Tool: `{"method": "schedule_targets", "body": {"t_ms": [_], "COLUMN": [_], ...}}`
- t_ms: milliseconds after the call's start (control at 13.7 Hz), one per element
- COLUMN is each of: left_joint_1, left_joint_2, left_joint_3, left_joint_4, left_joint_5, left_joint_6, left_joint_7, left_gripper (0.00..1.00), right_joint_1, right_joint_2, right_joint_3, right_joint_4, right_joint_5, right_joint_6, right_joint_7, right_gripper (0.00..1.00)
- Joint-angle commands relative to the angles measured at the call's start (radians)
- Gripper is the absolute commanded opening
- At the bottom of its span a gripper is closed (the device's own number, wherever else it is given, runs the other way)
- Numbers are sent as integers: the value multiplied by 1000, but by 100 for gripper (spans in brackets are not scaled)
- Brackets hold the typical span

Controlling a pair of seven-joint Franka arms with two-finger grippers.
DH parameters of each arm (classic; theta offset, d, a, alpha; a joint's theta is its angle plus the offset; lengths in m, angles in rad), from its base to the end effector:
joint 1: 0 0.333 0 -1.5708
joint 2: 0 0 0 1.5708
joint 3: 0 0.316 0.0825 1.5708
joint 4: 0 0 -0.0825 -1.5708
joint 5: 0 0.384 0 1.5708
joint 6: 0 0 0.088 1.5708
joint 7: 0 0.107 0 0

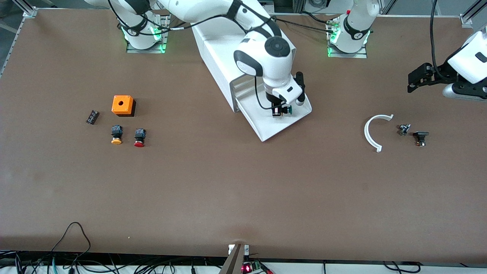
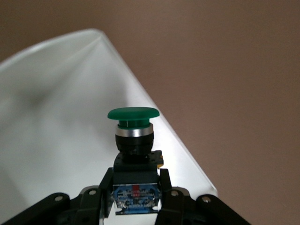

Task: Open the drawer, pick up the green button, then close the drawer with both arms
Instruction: 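Lower the right gripper and close it on the green button, then lift the green button out of the drawer with the right gripper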

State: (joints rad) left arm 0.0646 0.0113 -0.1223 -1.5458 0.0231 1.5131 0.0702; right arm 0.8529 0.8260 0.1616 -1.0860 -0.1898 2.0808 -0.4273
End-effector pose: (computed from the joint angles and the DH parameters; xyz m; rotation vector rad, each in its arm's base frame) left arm 0.5513 -0.0288 0.6251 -3.1131 0.1981 0.0687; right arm 0.4565 0.6358 0.3498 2.3288 2.0794 0.2929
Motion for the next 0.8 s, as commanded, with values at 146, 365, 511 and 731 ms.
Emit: {"method": "schedule_targets", "body": {"t_ms": [146,365,511,731], "left_joint_1": [-3,-3,-3,4], "left_joint_2": [19,18,18,29], "left_joint_3": [0,0,-2,0], "left_joint_4": [30,32,30,30], "left_joint_5": [6,8,9,6], "left_joint_6": [-8,-8,-8,-4], "left_joint_7": [-7,-7,-7,3], "left_gripper": [100,100,100,100], "right_joint_1": [-126,-179,-251,-325], "right_joint_2": [-175,-240,-261,-287], "right_joint_3": [-23,-102,-114,-128], "right_joint_4": [-43,-101,-174,-282], "right_joint_5": [-14,19,125,202], "right_joint_6": [-39,-38,-16,-4], "right_joint_7": [244,405,520,623], "right_gripper": [18,18,18,18]}}
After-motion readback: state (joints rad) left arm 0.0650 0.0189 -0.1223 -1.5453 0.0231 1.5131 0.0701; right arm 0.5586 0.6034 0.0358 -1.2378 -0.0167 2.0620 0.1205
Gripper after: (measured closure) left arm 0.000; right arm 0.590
